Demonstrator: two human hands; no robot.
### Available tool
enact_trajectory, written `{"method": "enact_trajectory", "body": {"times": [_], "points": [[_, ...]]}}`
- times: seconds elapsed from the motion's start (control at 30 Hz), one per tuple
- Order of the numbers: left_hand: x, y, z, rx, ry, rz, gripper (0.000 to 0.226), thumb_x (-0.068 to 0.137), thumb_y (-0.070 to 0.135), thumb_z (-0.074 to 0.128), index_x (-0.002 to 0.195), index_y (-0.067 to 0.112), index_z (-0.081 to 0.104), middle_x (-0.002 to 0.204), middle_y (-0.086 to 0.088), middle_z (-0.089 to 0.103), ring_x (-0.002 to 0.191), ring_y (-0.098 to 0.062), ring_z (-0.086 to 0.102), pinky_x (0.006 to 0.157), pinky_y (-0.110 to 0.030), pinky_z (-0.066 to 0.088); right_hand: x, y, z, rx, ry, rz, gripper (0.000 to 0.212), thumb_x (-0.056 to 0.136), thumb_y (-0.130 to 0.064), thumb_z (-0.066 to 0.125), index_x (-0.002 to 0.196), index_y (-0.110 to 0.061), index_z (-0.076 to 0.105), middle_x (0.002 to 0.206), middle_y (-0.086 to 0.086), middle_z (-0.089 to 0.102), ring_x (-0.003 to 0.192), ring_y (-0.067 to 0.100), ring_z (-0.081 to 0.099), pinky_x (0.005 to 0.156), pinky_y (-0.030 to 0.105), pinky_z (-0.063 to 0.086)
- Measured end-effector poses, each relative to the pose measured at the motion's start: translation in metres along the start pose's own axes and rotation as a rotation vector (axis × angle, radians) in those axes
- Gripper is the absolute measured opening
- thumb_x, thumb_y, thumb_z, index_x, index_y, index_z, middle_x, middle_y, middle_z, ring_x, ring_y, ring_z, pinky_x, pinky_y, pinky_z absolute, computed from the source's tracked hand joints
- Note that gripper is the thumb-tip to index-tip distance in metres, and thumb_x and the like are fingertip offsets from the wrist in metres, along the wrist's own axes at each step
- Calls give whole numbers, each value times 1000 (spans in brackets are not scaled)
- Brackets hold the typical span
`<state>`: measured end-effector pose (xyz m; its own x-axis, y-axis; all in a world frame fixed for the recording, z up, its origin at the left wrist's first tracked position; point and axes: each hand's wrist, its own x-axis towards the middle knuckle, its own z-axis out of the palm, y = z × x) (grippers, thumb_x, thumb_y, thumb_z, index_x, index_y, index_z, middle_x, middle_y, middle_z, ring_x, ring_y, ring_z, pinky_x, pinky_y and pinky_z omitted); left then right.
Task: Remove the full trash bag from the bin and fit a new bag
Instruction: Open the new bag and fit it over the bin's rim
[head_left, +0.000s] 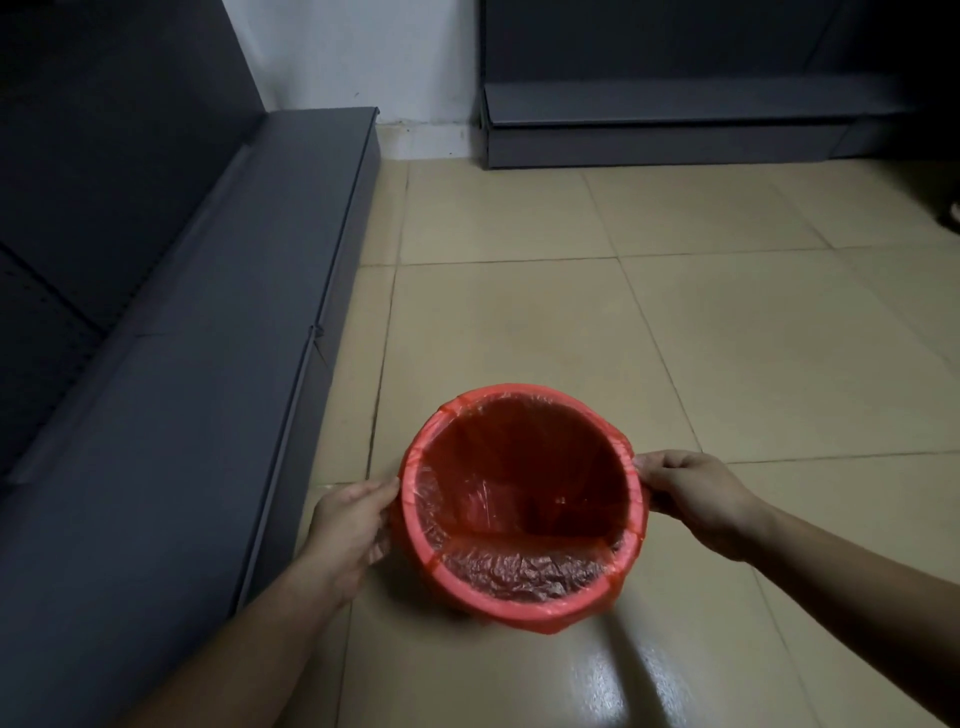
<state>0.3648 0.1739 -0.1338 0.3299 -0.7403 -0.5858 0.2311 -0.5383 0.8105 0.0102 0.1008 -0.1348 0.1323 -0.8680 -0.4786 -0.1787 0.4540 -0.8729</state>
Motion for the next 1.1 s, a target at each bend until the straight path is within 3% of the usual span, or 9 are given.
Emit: {"method": "enact_trajectory", "body": {"times": [0.2, 0.27, 0.33, 0.47, 0.67, 0.9, 1.0, 1.07, 1.1], "points": [[25, 46, 14, 215, 39, 251, 35, 92, 29, 69, 119, 7, 70, 114, -7, 73, 103, -23, 66, 90, -35, 52, 21, -54, -4, -110, 186, -141, 24, 91, -26, 68, 99, -4, 74, 92, 9, 70, 75, 17, 56, 65, 28, 44], [35, 65, 30, 334, 42, 272, 39, 90, 40, 69, 110, 7, 74, 105, -1, 74, 97, -19, 66, 92, -39, 53, 32, -65, 6, -224, 162, -134, 29, 89, -34, 69, 98, -7, 76, 92, 6, 73, 75, 17, 59, 60, 25, 44], [47, 76, 46, 371, 6, 249, 35, 89, 44, 68, 99, 11, 77, 86, 0, 74, 81, -16, 67, 76, -28, 54, 42, -71, 17, -271, 130, -73, 31, 88, -37, 70, 94, -8, 77, 88, 4, 75, 73, 16, 61, 54, 21, 42], [58, 81, 68, 300, -59, 118, 28, 83, 29, 79, 92, 3, 78, 74, -15, 77, 62, -24, 73, 69, -35, 61, 54, -76, 31, -261, 92, -20, 32, 86, -29, 75, 66, -4, 71, 51, -1, 58, 39, 5, 48, 35, 13, 34], [67, 80, 73, 234, -63, 19, 22, 82, 13, 80, 94, -4, 74, 71, -21, 74, 56, -26, 69, 70, -46, 63, 56, -79, 34, -251, -6, -65, 42, 93, -15, 66, 52, -10, 57, 34, -11, 49, 30, -2, 42, 36, 8, 34], [70, 82, 74, 255, -85, -66, 15, 80, 12, 82, 83, -1, 75, 55, -14, 71, 42, -21, 67, 42, -32, 58, 69, -63, 36, -207, -29, 82, 34, 86, -19, 73, 57, -4, 66, 46, 5, 56, 40, 15, 44, 46, 23, 36], [69, 78, 68, 266, -135, -151, 17, 74, 20, 87, 70, 5, 79, 66, -15, 74, 57, -25, 70, 60, -40, 63, 73, -57, 33, -238, -47, 144, 27, 88, -13, 70, 64, -1, 67, 56, 8, 61, 50, 19, 51, 57, 33, 43], [70, 76, 63, 268, -162, -176, 25, 76, 31, 85, 76, 7, 79, 77, -15, 75, 73, -28, 70, 79, -44, 61, 72, -58, 32, -276, -49, 145, 24, 90, -17, 66, 73, -1, 70, 72, 12, 65, 62, 22, 59, 65, 37, 49], [69, 77, 60, 255, -145, -162, 28, 80, 36, 80, 79, 7, 77, 78, -12, 73, 72, -26, 67, 78, -41, 60, 70, -58, 31, -265, -18, 118, 26, 90, -21, 67, 77, 1, 72, 77, 14, 66, 66, 23, 59, 65, 37, 49]]}}
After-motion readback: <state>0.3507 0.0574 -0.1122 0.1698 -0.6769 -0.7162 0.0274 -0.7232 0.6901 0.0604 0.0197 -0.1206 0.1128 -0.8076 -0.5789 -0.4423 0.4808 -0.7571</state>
